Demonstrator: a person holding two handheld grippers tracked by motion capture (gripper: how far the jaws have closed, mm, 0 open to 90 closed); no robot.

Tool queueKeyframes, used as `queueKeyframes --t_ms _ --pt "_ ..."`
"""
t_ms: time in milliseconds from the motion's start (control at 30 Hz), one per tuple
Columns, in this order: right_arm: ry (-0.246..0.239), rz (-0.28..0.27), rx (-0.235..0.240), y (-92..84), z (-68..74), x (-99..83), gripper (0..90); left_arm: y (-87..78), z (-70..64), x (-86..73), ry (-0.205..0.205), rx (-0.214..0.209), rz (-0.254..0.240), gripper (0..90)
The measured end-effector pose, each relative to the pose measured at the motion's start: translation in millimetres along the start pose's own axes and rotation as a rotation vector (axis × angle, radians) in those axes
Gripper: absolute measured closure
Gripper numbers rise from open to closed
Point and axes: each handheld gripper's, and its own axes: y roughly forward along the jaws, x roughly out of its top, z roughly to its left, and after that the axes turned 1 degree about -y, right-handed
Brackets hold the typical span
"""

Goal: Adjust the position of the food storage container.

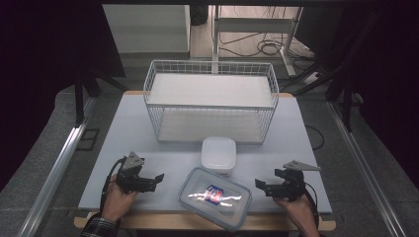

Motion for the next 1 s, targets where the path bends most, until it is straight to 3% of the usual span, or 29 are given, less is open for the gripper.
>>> queueKeyframes --t_ms 200,567,767,800,1000 --pt "0.016 -0.011 0.010 -1.9 0.4 1.2 2.3 -1.4 5.0 -0.9 -0.042 -0.045 -0.031 5.3" --pt "-0.019 0.015 -0.022 -1.4 4.1 4.1 7.4 1.2 1.9 0.0 -0.029 -0.049 -0.010 4.8" --pt "-0.035 0.024 -0.023 -0.9 6.9 8.7 19.2 1.4 2.1 -0.4 -0.029 -0.050 -0.012 4.7" --pt "-0.042 0.023 -0.020 -1.1 8.7 10.9 25.0 1.5 2.0 -0.6 -0.026 -0.046 -0.012 4.5" --pt "-0.066 0.026 0.000 -1.3 12.2 18.4 39.1 3.0 1.9 -1.2 -0.026 -0.043 -0.008 4.6"
